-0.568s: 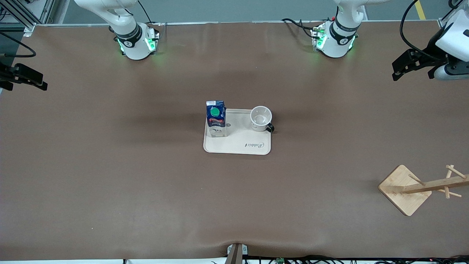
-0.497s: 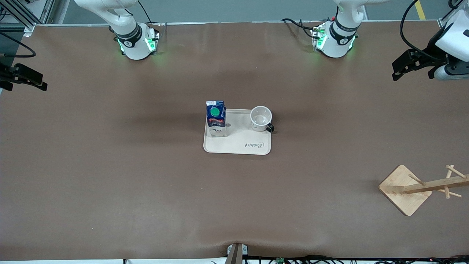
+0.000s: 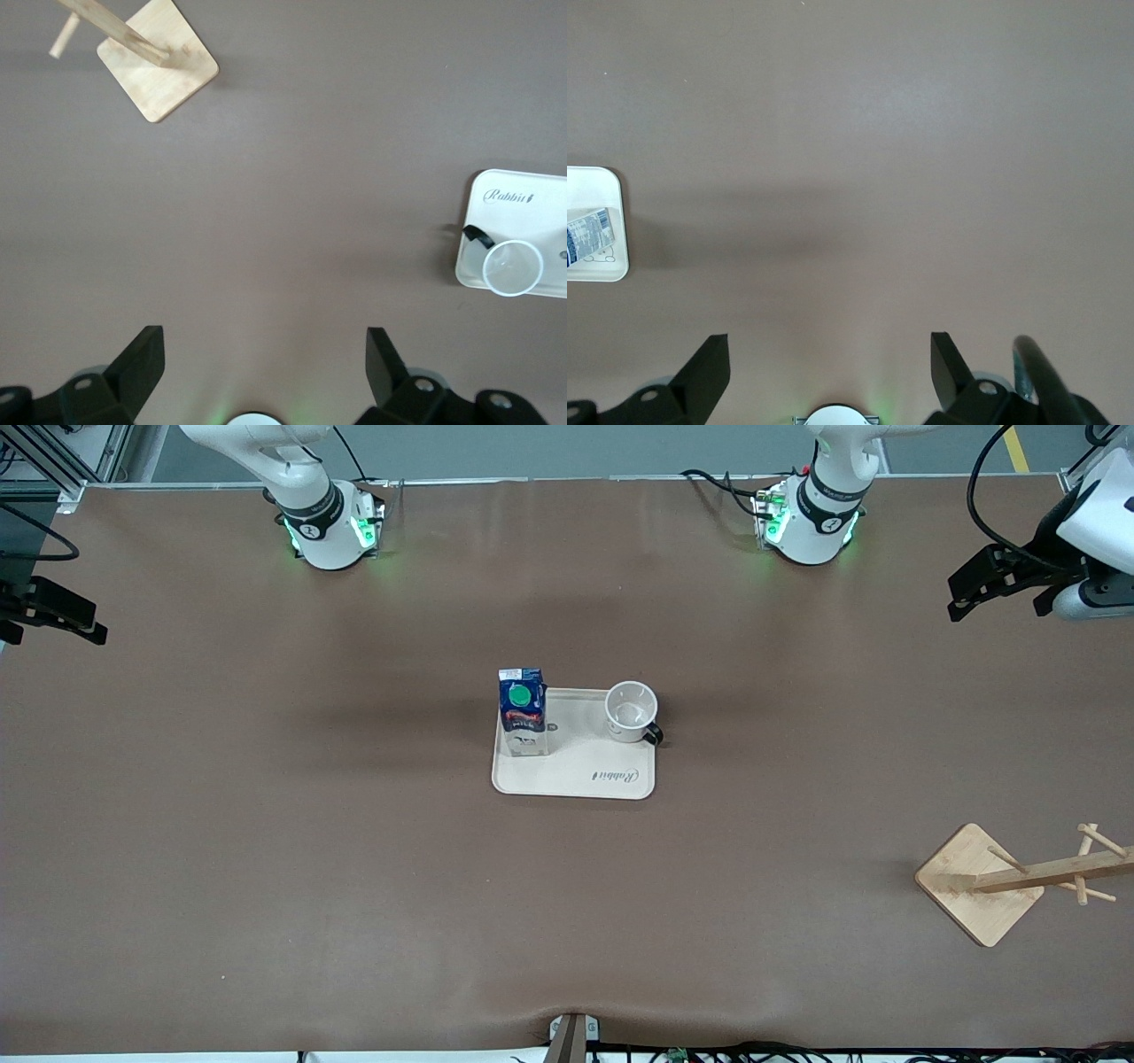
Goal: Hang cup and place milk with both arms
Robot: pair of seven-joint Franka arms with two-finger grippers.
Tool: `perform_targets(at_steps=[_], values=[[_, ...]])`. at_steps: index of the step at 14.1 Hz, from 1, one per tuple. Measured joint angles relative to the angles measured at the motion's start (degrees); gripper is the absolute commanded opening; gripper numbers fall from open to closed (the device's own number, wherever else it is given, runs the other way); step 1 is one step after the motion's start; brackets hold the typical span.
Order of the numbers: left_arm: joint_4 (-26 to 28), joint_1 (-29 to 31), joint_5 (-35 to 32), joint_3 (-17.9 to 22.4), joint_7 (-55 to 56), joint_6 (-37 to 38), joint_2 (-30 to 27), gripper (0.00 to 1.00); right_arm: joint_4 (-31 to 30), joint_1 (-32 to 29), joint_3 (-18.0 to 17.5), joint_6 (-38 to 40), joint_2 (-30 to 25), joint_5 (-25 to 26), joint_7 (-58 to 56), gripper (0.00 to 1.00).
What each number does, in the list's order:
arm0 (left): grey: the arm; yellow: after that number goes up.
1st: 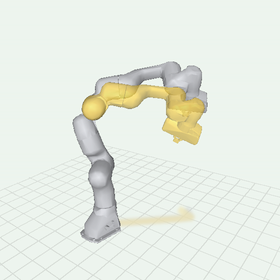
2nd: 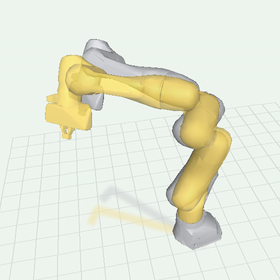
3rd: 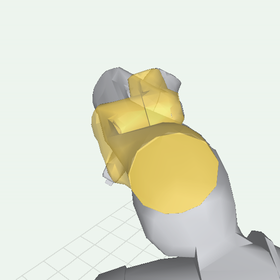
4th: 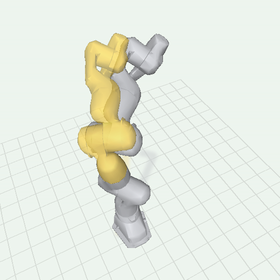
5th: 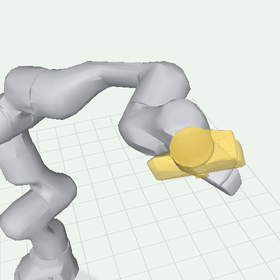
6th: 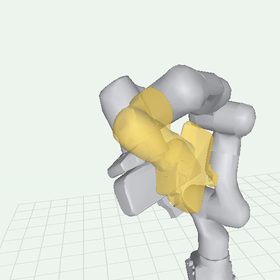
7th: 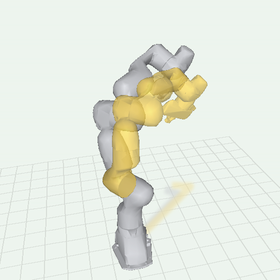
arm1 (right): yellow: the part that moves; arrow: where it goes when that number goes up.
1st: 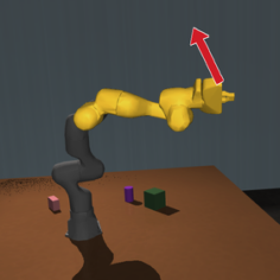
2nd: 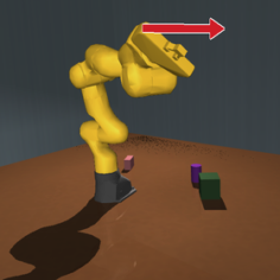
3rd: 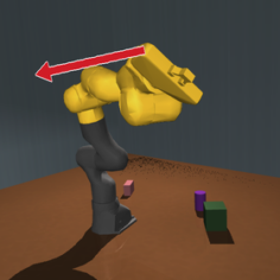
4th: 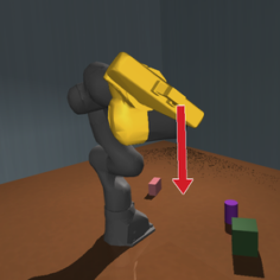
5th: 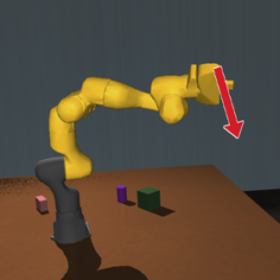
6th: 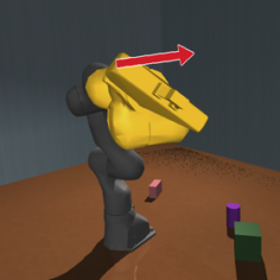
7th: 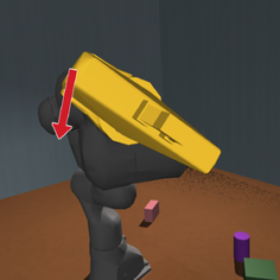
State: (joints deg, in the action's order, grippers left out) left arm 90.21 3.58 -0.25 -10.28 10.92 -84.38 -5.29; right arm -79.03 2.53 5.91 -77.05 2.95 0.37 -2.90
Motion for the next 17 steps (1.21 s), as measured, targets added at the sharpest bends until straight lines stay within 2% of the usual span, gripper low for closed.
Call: perform_targets(at_steps=[3, 6, 10, 14, 17], values=[[1.12, -1.13, 0.46, -1.75, 8.34, 0.09, 1.15, 1.0, 0.42, -0.01, 0.01, 0.0, 0.0, -0.02, 0.0, 1.0], [3.76, -2.22, 0.48, -7.83, 21.74, -3.01, 3.24, 1.0, 0.47, -0.02, 0.02, 0.0, 0.0, -0.03, 0.0, 1.0], [11.98, -2.53, 0.48, -14.54, 33.97, -12.48, 4.29, 1.0, 0.47, -0.03, 0.03, 0.0, 0.0, -0.05, 0.0, 1.0], [21.21, -2.65, 0.48, -21.66, 49.21, -25.17, 6.99, 1.0, 0.47, -0.03, 0.04, 0.0, 0.01, -0.08, 0.0, 1.0], [27.24, -4.14, 0.45, -24.21, 57.58, -36.23, 10.83, 1.0, 0.47, -0.03, 0.05, 0.0, 0.01, -0.09, 0.0, 1.0]])
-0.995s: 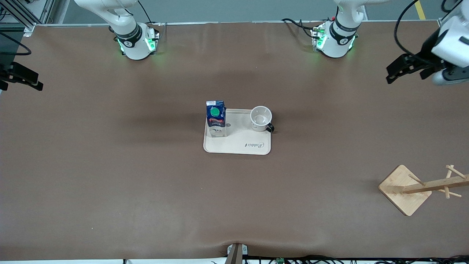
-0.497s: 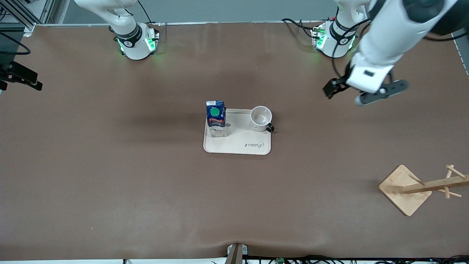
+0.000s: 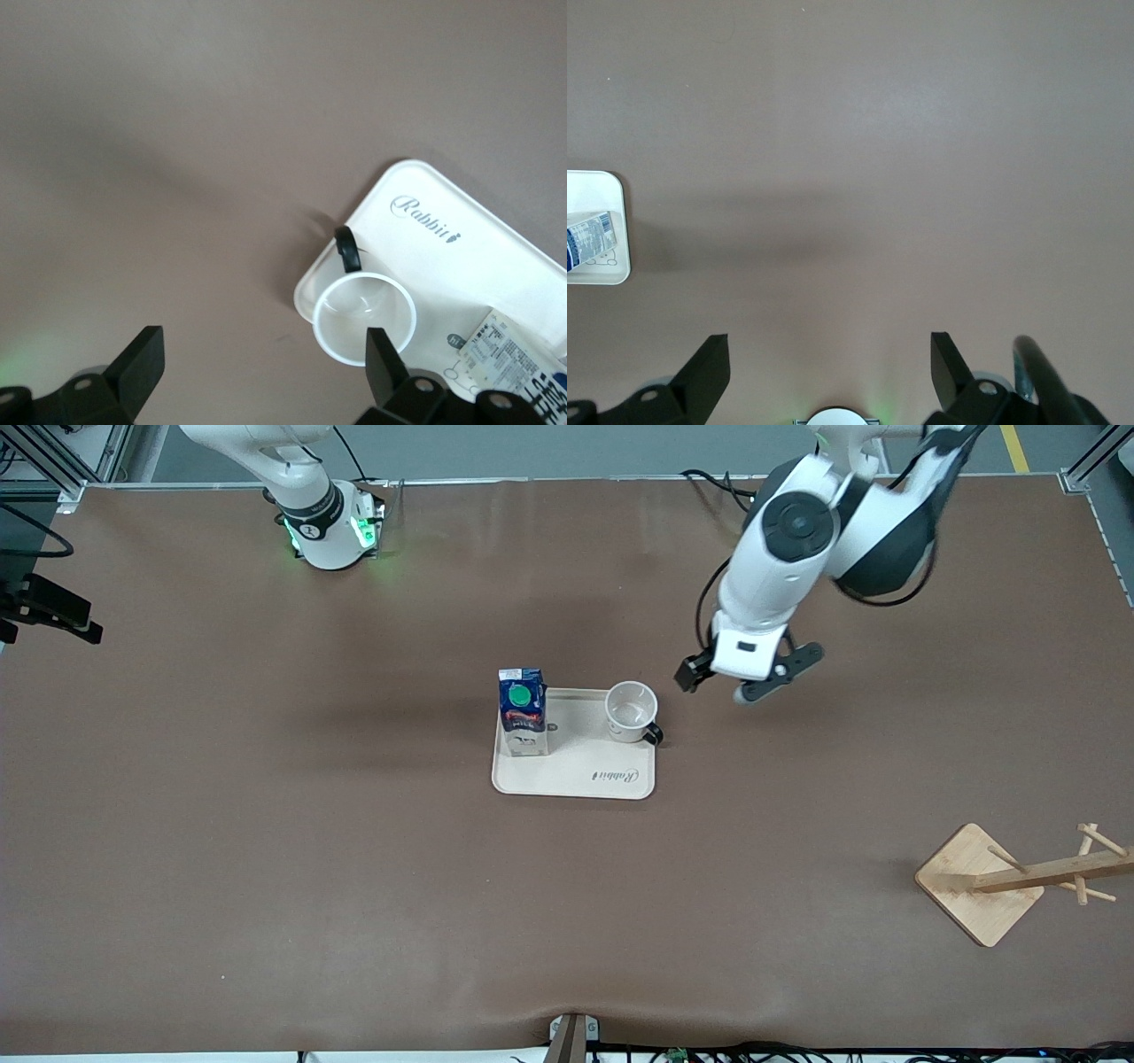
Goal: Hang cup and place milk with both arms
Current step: 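Reach the left gripper down to the white mug on the tray, then grasp the white mug rim with the left gripper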
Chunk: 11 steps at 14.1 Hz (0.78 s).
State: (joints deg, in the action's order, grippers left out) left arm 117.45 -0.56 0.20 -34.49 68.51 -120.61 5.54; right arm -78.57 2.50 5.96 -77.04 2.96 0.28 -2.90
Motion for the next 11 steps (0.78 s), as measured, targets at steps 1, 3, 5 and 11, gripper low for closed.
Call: perform_targets(at_steps=[1, 3, 5, 11], values=[[1.46, -0.81, -0.28, -0.04, 2.39, -2.86, 1.33, 0.96, 0.0, 0.0, 0.0, 0.0, 0.0, 0.0, 0.0, 1.0], [2.81, -2.4, -2.3, -0.04, 7.25, -6.11, 4.34, 0.84, 0.0, 0.0, 0.01, 0.0, 0.01, 0.0, 0.0, 1.0], [3.03, -4.45, -5.32, -0.06, 13.43, -8.84, 7.97, 0.76, 0.0, -0.01, 0.02, 0.0, 0.02, 0.0, 0.0, 1.0], [3.01, -8.57, -10.41, -0.07, 26.17, -13.82, 17.36, 0.42, 0.0, -0.03, 0.06, 0.0, 0.03, 0.0, 0.0, 1.0]])
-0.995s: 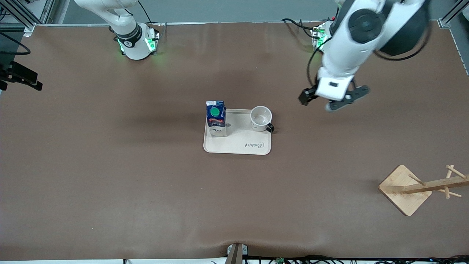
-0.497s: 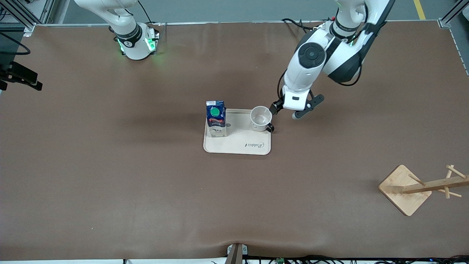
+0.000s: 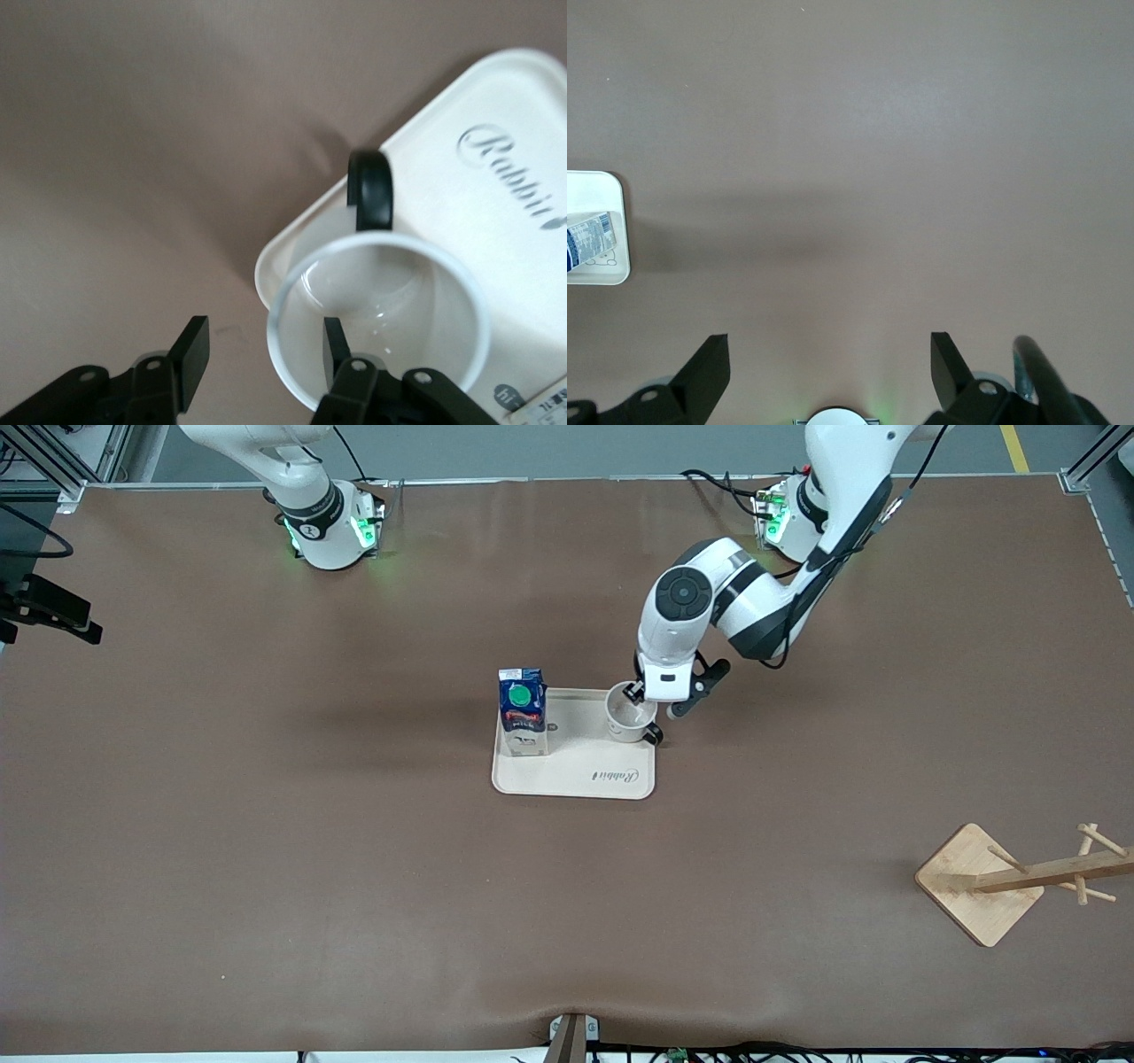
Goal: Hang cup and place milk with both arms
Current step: 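Grasp the white mug rim with the left gripper, then lift the mug and carry it toward the wooden stand with the left gripper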
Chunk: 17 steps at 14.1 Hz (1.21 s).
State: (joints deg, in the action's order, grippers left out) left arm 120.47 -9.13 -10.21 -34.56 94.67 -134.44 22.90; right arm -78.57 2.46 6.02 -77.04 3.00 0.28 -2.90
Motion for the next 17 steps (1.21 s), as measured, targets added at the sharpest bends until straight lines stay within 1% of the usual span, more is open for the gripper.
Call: perform_targets(at_steps=[3, 4, 5, 10, 12, 14, 17], values=[[-0.12, -0.55, -0.01, 0.01, 1.67, -1.68, 1.74, 0.15, 0.0, -0.03, 0.04, 0.0, 0.03, 0.0, 0.0, 1.0], [-0.22, -0.55, -0.28, 0.03, 1.74, -1.78, 1.98, 0.04, 0.0, -0.03, 0.05, 0.0, 0.04, 0.0, 0.0, 1.0], [-0.37, -0.55, -1.36, 0.11, 1.86, -1.8, 2.2, 0.0, 0.0, -0.04, 0.08, 0.0, 0.05, 0.0, 0.0, 1.0], [-2.68, -0.01, -6.48, 0.48, 2.12, -2.22, 2.55, 0.0, 0.0, -0.07, 0.17, 0.0, 0.12, 0.0, 0.0, 1.0], [-5.34, 1.36, -8.6, 0.57, 2.06, -1.23, 2.41, 0.0, 0.0, -0.08, 0.25, 0.0, 0.14, 0.0, 0.0, 1.0], [-10.02, 3.1, -9.9, 0.55, -0.09, 3.35, 1.25, 0.0, 0.0, -0.09, 0.29, 0.01, 0.14, 0.0, 0.0, 1.0], [-16.53, 5.84, -10.6, 0.54, -10.43, 13.66, -3.26, 0.0, -0.02, -0.09, 0.33, 0.11, 0.21, 0.0, 0.0, 1.0]])
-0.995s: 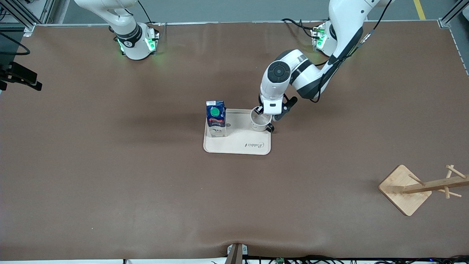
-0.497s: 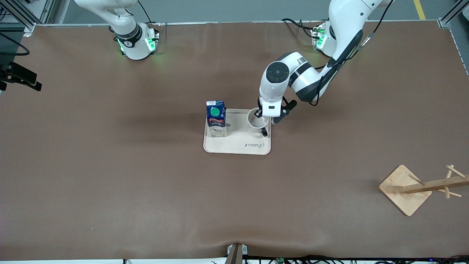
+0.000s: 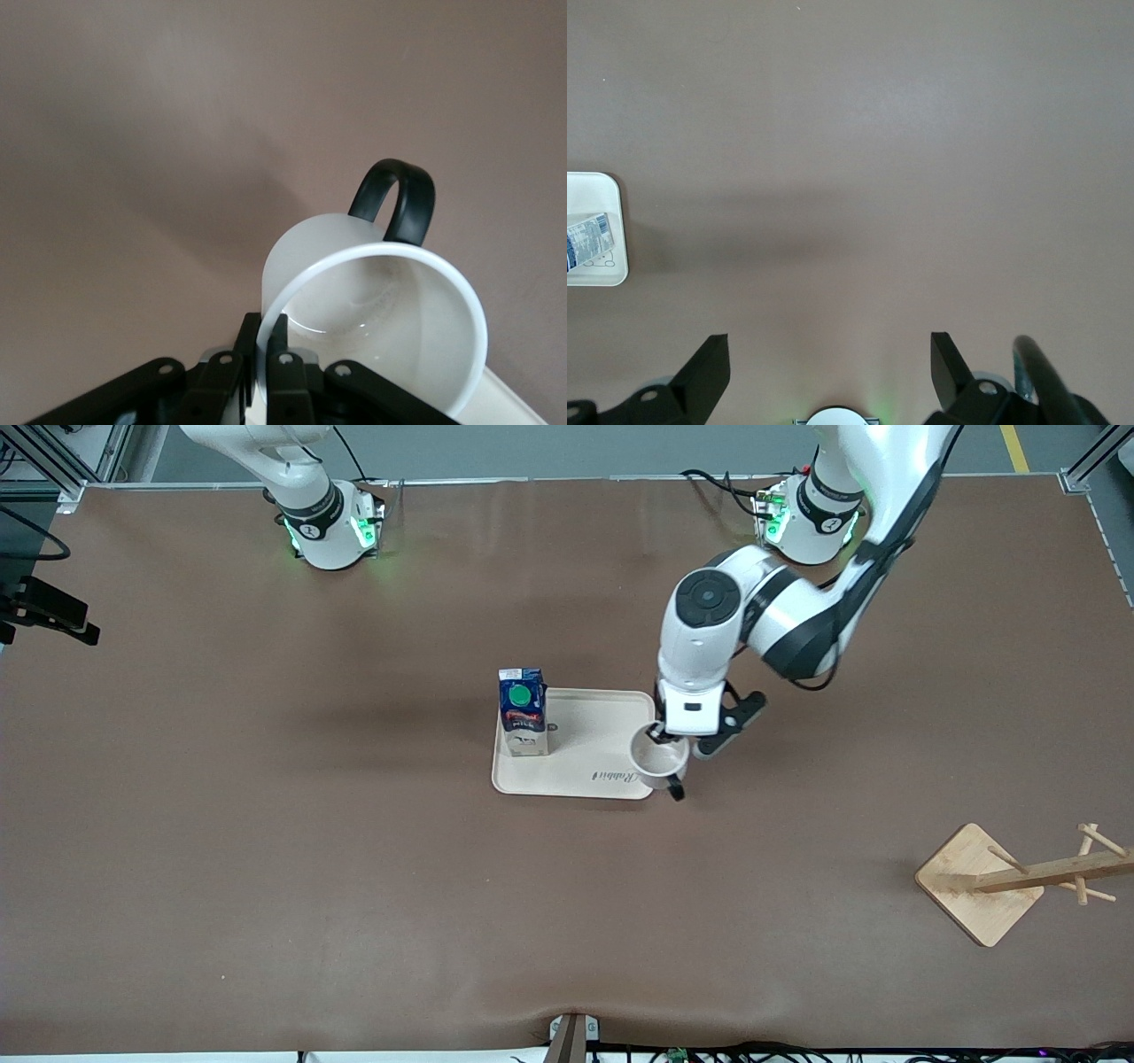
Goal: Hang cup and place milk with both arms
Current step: 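Lift the mug and carry it toward the wooden stand with the left gripper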
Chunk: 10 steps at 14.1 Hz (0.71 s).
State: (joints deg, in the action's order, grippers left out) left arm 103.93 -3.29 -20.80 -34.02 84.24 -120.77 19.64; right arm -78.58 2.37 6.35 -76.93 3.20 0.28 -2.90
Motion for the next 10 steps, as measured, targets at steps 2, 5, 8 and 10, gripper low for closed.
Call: perform_targets(at_steps=[2, 5, 8, 10], values=[[-1.86, 3.35, -0.03, -0.02, -8.63, 2.3, -4.14, 0.0, -0.17, -0.01, 0.02, 0.33, 0.44, -0.05, 0.0, 1.0], [-2.48, 9.98, 2.62, -0.05, -23.62, 5.18, -9.39, 0.0, -0.24, -0.01, 0.02, 0.38, 1.82, -0.1, 0.0, 1.0], [-4.89, 15.75, 5.56, -0.03, -37.51, 11.38, -11.81, 0.0, -0.25, 0.13, -0.11, 0.37, 2.65, -0.25, 0.0, 1.0], [-7.6, 19.26, 6.89, 0.0, -46.21, 16.65, -12.43, 0.0, -0.28, 0.31, -0.44, 0.32, 3.43, -0.32, -0.01, 1.0]])
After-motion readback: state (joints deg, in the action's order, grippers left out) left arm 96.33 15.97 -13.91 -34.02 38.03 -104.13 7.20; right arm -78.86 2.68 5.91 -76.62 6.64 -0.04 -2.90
